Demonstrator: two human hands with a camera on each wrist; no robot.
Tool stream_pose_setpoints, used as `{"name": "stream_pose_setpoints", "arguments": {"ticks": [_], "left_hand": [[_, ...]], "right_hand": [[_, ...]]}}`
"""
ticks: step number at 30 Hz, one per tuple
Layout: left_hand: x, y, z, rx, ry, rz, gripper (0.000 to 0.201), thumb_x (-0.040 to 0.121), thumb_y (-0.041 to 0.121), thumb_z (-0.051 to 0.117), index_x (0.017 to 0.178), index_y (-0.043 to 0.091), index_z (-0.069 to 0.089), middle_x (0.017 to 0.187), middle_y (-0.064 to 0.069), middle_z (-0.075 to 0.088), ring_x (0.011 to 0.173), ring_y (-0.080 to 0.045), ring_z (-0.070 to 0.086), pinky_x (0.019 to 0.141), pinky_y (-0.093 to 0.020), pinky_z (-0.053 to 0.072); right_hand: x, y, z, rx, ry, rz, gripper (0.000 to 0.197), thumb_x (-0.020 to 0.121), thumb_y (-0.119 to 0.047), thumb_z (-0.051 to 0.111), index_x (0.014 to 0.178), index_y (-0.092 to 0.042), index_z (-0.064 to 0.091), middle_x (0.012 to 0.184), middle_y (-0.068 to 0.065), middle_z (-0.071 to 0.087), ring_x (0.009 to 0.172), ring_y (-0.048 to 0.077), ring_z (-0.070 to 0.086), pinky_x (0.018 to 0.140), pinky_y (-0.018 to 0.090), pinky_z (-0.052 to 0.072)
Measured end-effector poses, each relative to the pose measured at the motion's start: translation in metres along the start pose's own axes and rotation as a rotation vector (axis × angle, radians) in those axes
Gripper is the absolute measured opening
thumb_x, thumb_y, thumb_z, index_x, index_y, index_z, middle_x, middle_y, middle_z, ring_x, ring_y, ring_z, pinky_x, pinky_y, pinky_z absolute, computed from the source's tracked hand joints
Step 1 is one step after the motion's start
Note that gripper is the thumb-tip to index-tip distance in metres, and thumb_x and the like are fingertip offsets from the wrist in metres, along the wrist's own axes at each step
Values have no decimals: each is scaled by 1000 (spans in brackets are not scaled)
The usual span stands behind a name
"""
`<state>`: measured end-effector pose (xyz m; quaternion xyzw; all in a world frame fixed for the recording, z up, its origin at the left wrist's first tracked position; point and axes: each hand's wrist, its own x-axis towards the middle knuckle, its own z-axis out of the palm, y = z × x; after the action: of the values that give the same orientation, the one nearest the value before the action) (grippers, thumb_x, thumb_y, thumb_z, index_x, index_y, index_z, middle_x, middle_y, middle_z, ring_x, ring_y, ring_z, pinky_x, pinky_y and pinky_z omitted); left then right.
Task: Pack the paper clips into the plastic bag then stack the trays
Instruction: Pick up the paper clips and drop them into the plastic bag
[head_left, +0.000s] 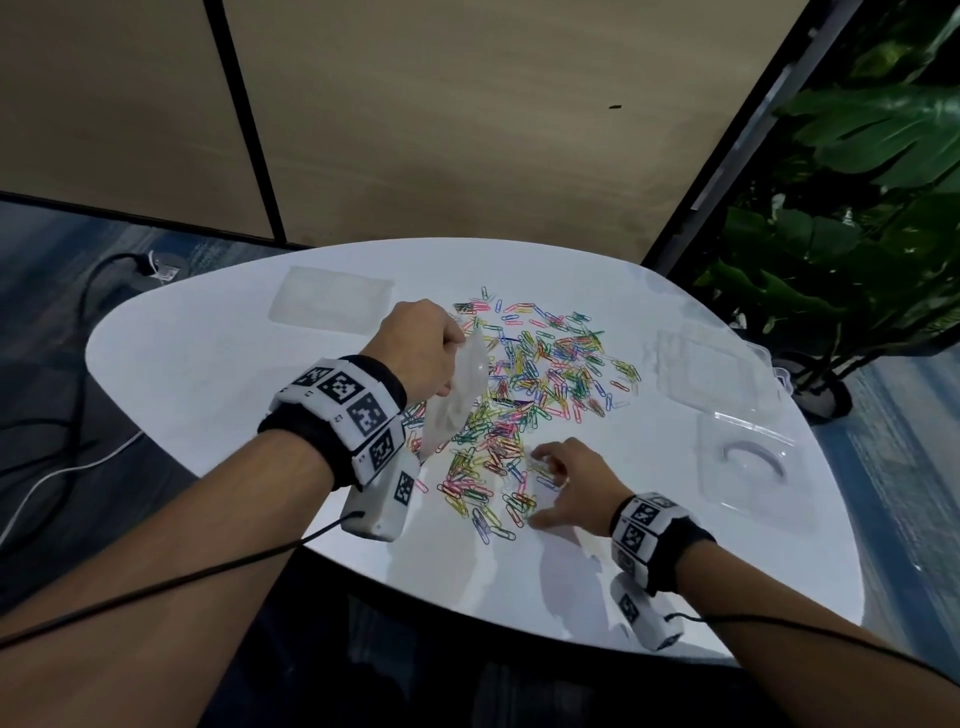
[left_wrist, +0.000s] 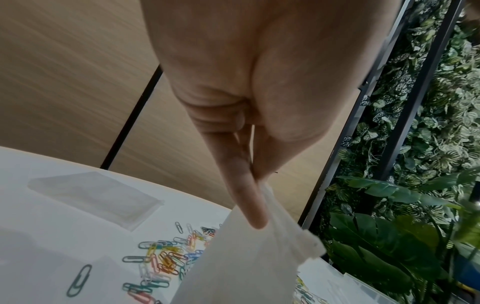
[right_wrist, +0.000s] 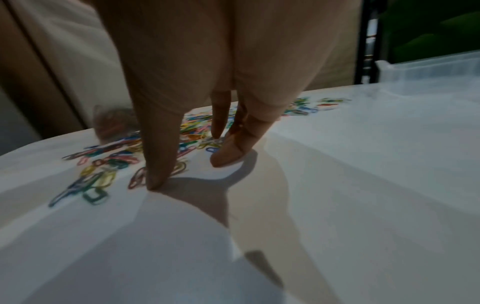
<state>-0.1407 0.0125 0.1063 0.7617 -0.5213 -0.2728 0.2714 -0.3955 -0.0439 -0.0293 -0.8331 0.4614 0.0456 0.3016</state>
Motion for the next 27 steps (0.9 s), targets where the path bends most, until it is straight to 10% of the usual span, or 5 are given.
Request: {"name": "stream_pose_setpoints", "arguments": {"ticks": [9,17,22,27], "left_hand": [[-1,-7,-7,3,-1,2,31,100,2,48,123,2,70,83,-15,72,65,-26,75,71,-38,65],[-1,-8,-10,1,-3,4,30,100,2,49,122,3,70,98,-16,74,66,-27,76,71,-39,65],[0,-6,-9,-12,-6,-12,30,100,4,50,123,4,70,85,-11,69,64,-25,75,70,-37,65],[0,-2,-6,-6,-3,-2,30,101,3,49,122,4,70,104,-16,72,64,-23,75,69,-37,65]], "right_hand": [[26,-43,18,-114,109,-170,49,82,-22,74,129,-20,61,126,9,48,98,24,58,93,30,48],[36,-53,5,-201,173,-104,16,88,-14,64,78,-4,71,75,8,64,72,28,60,64,28,44],[42,-36,-27,398,192,151,13,84,-24,75,79,-13,79,76,4,76,78,22,74,81,33,60],[32,-80,-74,1327,168,86,22,88,-2,67,106,12,65,97,16,70,86,19,72,83,23,58]]}}
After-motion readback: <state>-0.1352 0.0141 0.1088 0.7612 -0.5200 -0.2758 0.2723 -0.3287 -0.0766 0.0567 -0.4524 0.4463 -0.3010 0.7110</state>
